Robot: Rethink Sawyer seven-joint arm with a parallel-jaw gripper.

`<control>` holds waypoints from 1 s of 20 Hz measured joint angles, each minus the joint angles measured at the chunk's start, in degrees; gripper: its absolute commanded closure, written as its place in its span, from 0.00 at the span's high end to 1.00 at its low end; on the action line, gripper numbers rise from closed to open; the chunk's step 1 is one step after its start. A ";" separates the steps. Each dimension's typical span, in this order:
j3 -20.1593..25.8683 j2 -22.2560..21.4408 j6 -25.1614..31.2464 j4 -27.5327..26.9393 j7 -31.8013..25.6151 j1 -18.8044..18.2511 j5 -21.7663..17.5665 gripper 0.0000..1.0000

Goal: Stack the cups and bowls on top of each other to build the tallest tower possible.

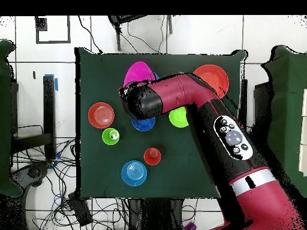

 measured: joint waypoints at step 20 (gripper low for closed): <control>-5.06 -0.48 0.00 0.00 0.00 0.63 1.94 1.00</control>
